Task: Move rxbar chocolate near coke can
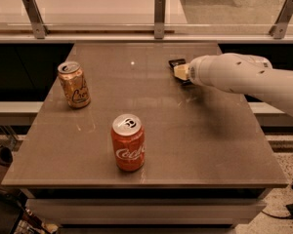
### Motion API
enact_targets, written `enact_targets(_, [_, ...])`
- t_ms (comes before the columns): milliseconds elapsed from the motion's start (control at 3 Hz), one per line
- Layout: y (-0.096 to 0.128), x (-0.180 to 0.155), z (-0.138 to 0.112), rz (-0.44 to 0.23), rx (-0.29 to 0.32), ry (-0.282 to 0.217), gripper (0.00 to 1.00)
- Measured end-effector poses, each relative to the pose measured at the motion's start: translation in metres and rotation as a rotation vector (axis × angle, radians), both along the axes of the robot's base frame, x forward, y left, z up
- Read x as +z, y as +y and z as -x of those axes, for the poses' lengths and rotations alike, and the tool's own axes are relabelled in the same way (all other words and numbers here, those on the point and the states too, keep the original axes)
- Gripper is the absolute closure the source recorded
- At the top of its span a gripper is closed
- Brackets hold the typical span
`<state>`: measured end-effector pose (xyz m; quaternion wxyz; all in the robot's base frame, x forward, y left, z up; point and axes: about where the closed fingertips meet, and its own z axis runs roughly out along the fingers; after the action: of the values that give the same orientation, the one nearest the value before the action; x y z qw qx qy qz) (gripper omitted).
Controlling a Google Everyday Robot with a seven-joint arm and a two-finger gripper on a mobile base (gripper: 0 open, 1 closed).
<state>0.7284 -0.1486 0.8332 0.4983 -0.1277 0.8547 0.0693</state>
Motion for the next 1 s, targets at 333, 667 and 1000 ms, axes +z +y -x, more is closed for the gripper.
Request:
enact_targets(333, [-0.005,0.006,0.005,-0.006,-0.004,0.004,1.00])
enact_targets(667, [-0.026,0.020,0.019,-0.001,-0.031,0.003,1.00])
enact_targets(1000, [-0.047,0.036,0.038,-0.004,-0.059,-0.016,1.00])
